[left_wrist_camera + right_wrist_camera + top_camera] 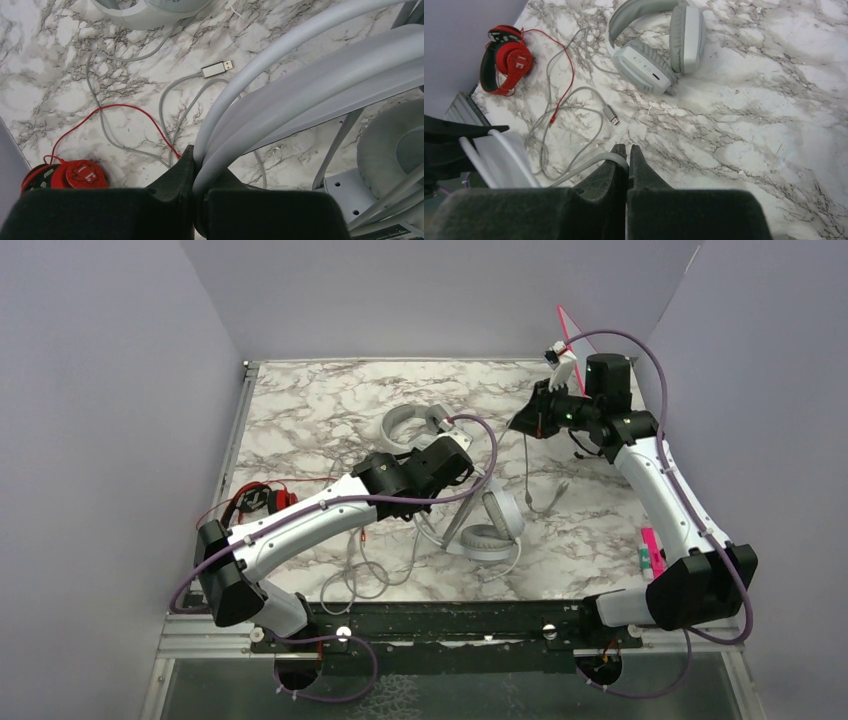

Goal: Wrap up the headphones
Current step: Wrap the headphones cable around the headphones.

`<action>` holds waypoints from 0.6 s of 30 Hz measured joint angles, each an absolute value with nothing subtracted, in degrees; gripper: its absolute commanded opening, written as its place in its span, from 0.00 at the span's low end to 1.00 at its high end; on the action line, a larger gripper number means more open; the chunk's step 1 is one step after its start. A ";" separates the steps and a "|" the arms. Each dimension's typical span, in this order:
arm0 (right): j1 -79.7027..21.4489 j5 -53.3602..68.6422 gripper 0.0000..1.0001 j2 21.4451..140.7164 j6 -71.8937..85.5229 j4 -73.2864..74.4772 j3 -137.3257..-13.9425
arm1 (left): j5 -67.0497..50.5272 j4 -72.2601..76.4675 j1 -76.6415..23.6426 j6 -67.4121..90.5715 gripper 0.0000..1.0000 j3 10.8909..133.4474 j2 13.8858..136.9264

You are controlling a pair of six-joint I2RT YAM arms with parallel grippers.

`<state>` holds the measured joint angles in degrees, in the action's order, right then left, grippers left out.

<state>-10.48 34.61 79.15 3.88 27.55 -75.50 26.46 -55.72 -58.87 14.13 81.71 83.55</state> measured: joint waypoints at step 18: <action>-10.26 42.37 0.00 74.94 5.13 36.64 -76.93 | 32.36 -55.29 -56.10 17.19 0.00 81.47 90.02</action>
